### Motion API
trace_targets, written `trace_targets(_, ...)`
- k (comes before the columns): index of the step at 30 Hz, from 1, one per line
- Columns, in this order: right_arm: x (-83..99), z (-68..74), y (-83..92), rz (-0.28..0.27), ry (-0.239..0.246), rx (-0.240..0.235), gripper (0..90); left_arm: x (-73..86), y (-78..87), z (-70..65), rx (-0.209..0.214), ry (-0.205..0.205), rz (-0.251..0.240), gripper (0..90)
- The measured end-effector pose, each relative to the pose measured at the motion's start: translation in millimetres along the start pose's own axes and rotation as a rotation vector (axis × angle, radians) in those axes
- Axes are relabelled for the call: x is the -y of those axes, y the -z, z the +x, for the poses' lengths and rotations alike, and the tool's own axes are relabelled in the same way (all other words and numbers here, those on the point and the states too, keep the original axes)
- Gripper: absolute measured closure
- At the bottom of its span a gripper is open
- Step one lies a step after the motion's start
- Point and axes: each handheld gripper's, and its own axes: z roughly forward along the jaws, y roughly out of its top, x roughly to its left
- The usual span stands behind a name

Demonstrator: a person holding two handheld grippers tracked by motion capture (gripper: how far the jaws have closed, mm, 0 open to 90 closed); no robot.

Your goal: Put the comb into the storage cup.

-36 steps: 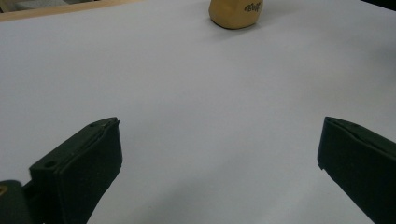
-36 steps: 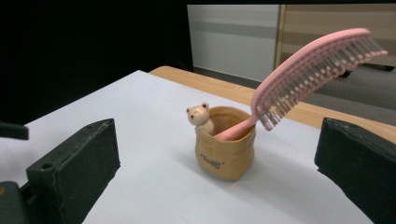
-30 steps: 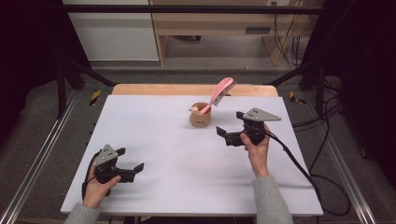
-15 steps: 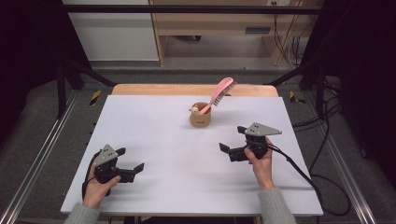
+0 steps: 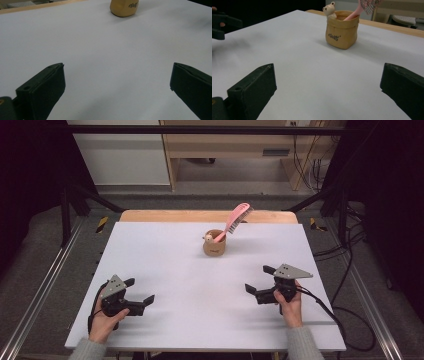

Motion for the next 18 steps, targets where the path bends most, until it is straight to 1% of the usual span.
trace_targets(2,4.4,-1.9,4.0,0.001,-0.008,0.007,1.2,0.3,-0.3,-0.1,-0.001,-0.001,0.002,0.0)
trace_targets(6,12.1,-6.4,13.2,-0.017,-0.034,0.008,1.2,0.7,-0.9,-0.3,0.001,-0.004,0.004,0.0)
trace_targets(8,16.2,-8.5,16.9,-0.017,-0.045,0.008,1.2,0.6,-1.0,-0.4,0.002,-0.004,0.004,0.0)
trace_targets(12,23.8,-13.0,22.5,-0.011,-0.05,0.014,1.1,0.7,-1.1,-0.3,0.003,-0.004,0.004,0.0)
trace_targets(18,29.7,-16.2,27.3,-0.006,-0.062,0.021,0.7,1.3,-1.7,-0.4,0.003,-0.003,0.004,0.0)
